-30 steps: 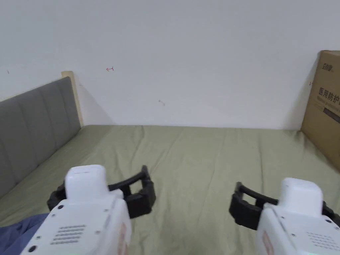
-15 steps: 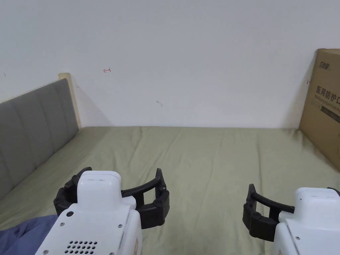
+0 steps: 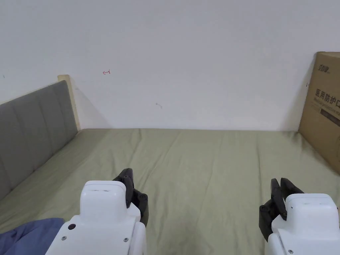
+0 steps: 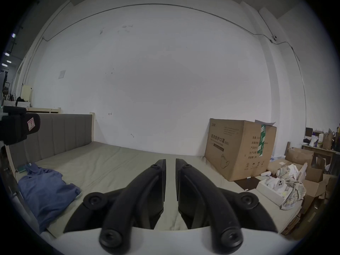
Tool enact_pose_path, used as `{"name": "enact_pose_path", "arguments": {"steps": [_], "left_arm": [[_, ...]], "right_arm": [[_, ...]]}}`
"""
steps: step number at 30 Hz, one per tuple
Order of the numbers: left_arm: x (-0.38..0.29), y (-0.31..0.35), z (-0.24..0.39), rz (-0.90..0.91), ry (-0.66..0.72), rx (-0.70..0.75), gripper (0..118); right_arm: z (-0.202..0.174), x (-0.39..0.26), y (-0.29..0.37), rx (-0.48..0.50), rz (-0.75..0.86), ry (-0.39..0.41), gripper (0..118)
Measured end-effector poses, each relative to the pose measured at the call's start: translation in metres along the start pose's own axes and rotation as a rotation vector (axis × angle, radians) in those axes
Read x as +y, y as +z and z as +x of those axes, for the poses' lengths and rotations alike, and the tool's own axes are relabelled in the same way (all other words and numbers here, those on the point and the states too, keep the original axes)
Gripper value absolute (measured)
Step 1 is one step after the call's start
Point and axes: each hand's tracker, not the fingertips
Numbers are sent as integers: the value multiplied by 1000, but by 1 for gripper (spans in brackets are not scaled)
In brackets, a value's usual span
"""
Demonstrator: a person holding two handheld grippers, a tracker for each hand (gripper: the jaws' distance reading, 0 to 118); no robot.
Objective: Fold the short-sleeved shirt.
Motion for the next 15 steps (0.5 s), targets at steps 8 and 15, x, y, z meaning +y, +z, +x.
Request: {"name": "enact_pose_path", "arguments": {"steps": [8,15], "left_arm": [[1,-4,-2,-23,7,-18,0],[10,4,-36,-24,46,63,0]], "right_arm": [[1,-4,-4,3,-16,-19,0],[-19,8,-13,96,-24,-40,0]]}}
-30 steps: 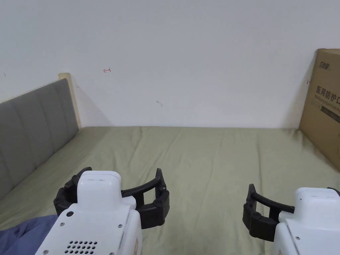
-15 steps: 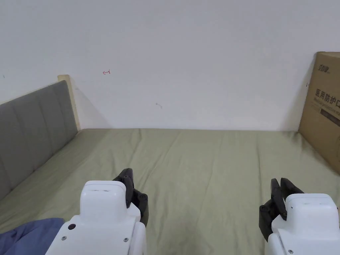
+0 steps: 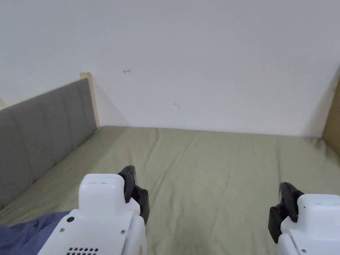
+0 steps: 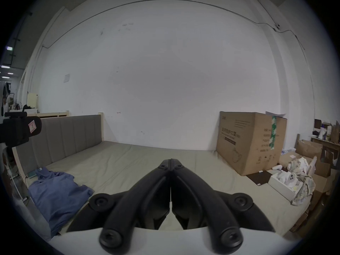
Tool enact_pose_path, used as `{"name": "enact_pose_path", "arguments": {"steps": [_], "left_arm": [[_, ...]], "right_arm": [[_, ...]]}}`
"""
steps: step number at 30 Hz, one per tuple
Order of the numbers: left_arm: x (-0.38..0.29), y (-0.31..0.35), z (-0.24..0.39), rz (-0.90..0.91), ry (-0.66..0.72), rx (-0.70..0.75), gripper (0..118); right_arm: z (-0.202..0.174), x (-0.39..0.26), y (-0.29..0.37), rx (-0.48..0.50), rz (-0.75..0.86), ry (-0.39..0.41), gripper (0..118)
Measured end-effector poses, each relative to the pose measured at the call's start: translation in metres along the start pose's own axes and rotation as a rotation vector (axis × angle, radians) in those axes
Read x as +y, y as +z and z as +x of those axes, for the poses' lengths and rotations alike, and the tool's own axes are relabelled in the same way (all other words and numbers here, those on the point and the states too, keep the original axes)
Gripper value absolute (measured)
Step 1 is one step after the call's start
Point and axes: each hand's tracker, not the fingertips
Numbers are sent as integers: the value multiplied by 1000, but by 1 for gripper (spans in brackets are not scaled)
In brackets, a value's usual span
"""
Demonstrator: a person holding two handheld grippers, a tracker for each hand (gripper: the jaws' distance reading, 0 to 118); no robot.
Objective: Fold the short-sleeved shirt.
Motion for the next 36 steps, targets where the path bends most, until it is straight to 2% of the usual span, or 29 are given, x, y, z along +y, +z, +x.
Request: {"name": "enact_pose_path", "arguments": {"steps": [3,12,17,23,26,28,29,30,31,32,33,36], "left_arm": [[6,14,-27,10,-25,120,0],[12,69,-115,-27,-10,442,0],[2,68,-137,-83,19,486,0],[-33,25,-154,-227,68,434,0],[-79,-31,-181,-472,137,358,0],[-117,-58,-195,-564,237,302,1],[-133,-69,-198,-605,245,316,16],[-151,-78,-202,-630,280,331,56],[-161,-85,-202,-663,319,330,90],[-171,-92,-203,-692,346,310,112],[-180,-98,-203,-696,374,287,118],[-195,-125,-200,-770,278,295,116]], "right_arm": [[-27,5,-8,135,-2,-19,0],[-134,3,-17,483,-54,1,0],[-161,-4,-18,543,-88,30,0],[-162,-16,-35,543,-165,16,0],[-160,-25,-48,535,-224,-8,0],[-160,-32,-55,528,-250,-7,0],[-160,-35,-59,522,-262,0,0],[-160,-39,-63,516,-274,14,0],[-159,-42,-67,512,-285,25,0],[-160,-46,-71,504,-302,39,0],[-159,-49,-76,498,-316,44,0],[-157,-59,-91,485,-362,40,0]]}}
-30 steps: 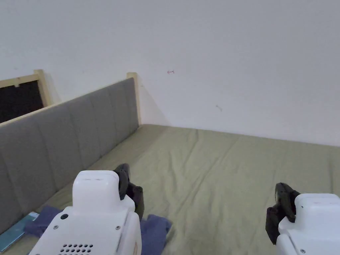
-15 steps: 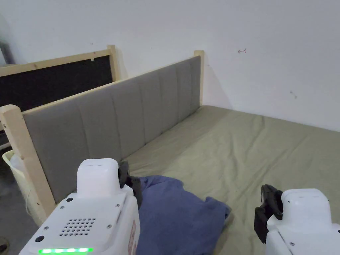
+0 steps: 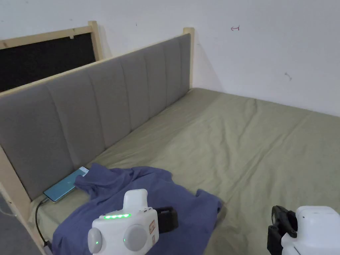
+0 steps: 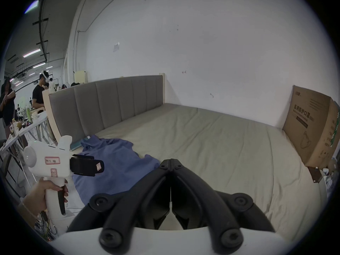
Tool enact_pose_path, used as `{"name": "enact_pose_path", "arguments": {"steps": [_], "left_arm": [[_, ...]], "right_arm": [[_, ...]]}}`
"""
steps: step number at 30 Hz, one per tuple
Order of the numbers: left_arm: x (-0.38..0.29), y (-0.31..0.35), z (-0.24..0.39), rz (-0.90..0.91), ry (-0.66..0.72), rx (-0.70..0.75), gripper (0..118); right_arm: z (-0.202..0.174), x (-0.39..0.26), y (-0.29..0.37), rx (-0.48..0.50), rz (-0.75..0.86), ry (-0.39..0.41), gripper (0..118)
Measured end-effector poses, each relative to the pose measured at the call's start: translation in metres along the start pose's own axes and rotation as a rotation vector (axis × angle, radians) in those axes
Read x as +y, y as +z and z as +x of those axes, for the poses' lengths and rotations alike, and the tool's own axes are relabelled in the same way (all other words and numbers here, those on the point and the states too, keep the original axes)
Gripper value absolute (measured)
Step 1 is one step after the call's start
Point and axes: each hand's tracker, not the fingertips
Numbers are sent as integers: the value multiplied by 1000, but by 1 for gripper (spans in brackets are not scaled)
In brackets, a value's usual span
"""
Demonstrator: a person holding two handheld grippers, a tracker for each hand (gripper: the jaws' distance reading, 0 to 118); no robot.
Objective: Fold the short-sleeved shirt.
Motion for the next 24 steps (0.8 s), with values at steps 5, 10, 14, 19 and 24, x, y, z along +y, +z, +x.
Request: {"name": "enact_pose_path", "arguments": {"steps": [5,10,14,19,24], "left_arm": [[9,-73,8,-140,-109,78,115],[-6,-112,14,-181,-164,107,105],[1,-79,15,-128,-104,180,53],[12,-76,1,-188,-54,138,5],[21,-58,-18,-179,147,-4,4]], "right_arm": [[9,-10,-18,-11,-64,-20,0],[17,-21,-32,-31,-125,-15,0],[25,-28,-41,-22,-173,-91,0],[30,-34,-35,-6,-188,-135,0],[46,-36,-23,-22,-194,-179,0]]}}
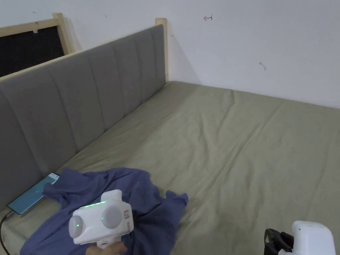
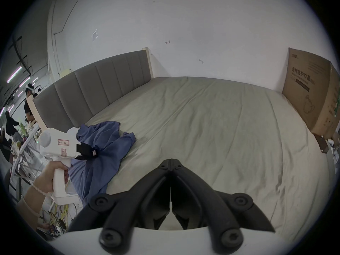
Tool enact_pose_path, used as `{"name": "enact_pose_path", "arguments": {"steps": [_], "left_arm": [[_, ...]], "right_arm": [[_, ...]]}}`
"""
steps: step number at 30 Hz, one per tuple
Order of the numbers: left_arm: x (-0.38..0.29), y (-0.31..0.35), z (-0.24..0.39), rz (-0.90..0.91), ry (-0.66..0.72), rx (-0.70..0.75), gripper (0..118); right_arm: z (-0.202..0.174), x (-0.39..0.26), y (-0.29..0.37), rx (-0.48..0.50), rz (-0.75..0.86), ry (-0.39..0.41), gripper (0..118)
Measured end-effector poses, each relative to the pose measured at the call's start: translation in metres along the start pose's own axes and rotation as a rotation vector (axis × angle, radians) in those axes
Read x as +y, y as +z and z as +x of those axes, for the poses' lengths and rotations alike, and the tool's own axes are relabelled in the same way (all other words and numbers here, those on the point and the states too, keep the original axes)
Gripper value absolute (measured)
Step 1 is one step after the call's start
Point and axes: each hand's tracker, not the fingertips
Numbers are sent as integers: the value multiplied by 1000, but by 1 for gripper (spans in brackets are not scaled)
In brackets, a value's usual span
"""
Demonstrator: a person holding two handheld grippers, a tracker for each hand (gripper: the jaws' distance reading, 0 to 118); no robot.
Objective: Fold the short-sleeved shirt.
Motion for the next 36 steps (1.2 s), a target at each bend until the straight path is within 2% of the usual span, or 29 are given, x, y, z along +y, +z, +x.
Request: {"name": "enact_pose_path", "arguments": {"steps": [3,6,11,15,21,26,28,32,35,36], "left_arm": [[14,6,-19,27,79,-97,4],[24,34,-5,89,14,-73,4],[43,72,30,160,-24,-205,4],[52,108,98,223,-177,-251,4],[46,163,227,273,-361,-542,4],[2,206,345,231,-512,-842,4],[-30,214,392,215,-602,-898,4],[-113,197,445,87,-724,-935,4],[-190,143,465,-90,-812,-838,4],[-219,123,467,-120,-881,-753,4]], "right_arm": [[13,2,10,-17,13,-32,0],[27,5,20,-53,35,-78,0],[48,10,42,-63,79,-148,0],[67,12,63,-102,113,-183,0],[105,16,105,-199,197,-253,0],[146,16,156,-335,279,-299,0],[167,12,180,-405,312,-327,0],[206,-6,222,-543,336,-378,0],[237,-26,242,-622,325,-457,0],[247,-33,245,-636,319,-491,0]]}}
